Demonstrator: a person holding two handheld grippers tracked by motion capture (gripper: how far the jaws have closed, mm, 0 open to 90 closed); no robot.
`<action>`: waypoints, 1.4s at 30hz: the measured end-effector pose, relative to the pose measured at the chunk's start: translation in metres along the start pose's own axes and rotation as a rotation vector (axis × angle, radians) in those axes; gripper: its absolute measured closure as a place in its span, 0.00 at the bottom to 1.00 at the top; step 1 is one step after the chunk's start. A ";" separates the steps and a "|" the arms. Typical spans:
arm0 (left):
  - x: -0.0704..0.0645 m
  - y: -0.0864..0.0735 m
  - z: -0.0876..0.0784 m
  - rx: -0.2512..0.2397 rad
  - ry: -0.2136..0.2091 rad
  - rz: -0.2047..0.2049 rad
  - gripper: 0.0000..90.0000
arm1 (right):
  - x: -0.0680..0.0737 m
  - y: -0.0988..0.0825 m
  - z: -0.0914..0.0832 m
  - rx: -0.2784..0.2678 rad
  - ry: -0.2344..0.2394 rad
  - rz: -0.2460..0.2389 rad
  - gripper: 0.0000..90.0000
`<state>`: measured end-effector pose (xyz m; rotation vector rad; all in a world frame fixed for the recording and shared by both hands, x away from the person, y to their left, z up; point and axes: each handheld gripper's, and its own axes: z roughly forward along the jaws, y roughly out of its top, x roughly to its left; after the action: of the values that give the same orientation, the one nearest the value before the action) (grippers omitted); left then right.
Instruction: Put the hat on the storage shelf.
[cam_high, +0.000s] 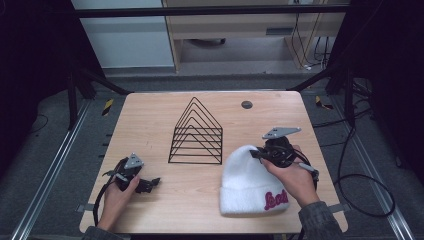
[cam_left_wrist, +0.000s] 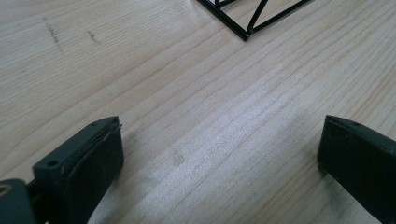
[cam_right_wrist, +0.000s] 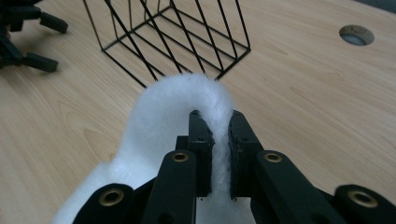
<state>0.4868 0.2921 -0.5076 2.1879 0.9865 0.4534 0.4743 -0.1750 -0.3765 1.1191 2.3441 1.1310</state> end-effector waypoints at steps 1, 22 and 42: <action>-0.002 -0.001 -0.002 0.000 0.011 0.007 0.02 | 0.003 0.000 -0.008 -0.020 -0.001 -0.001 0.92; -0.038 0.065 -0.055 -0.275 -0.015 0.063 0.05 | 0.018 0.043 -0.080 -0.213 -0.054 -0.080 0.92; -0.043 0.175 -0.089 -0.284 -0.109 0.139 0.04 | 0.016 0.108 -0.108 -0.328 -0.109 -0.021 0.92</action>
<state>0.5001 0.2157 -0.3222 2.0074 0.6695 0.5004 0.4598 -0.1783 -0.2244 1.0062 1.9923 1.3501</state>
